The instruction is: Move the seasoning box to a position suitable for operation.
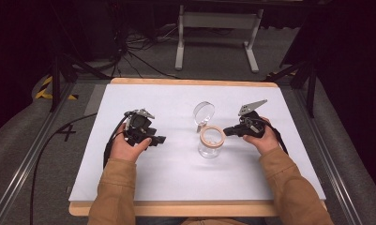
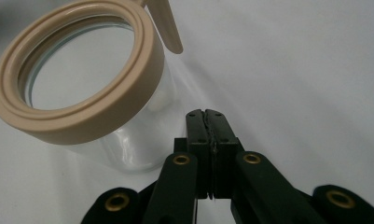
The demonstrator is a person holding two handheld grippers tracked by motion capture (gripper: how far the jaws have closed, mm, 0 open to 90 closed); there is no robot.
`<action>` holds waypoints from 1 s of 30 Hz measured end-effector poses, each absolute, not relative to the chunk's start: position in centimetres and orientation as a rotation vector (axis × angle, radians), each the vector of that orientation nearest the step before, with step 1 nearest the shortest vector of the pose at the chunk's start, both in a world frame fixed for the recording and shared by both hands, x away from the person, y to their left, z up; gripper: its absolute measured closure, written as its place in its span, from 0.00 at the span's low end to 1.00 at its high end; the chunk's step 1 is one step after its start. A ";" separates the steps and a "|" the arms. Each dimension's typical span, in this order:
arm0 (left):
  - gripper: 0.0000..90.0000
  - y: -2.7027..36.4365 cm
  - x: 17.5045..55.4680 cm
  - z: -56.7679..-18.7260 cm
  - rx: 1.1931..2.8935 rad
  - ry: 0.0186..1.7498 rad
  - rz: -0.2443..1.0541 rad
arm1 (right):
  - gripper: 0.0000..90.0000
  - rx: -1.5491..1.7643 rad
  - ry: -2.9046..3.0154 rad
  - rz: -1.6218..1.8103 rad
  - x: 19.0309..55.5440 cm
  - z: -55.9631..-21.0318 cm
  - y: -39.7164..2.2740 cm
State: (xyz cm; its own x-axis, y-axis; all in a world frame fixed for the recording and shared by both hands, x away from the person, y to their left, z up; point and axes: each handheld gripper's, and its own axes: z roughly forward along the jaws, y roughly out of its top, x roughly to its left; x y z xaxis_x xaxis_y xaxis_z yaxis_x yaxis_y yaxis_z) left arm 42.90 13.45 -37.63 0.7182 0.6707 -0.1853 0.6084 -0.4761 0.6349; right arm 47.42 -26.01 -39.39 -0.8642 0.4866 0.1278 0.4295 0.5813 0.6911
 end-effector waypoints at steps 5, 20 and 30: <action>0.50 13.4 42.8 -37.5 2.222 0.957 0.113 | 1.00 0.800 2.715 1.173 47.5 -39.5 -26.0; 0.50 13.3 42.6 -37.3 2.209 0.954 0.117 | 1.00 0.802 2.716 1.233 48.0 -40.3 -26.2; 0.50 13.1 42.6 -37.4 2.221 0.946 0.120 | 1.00 0.766 2.775 1.211 48.0 -41.2 -25.1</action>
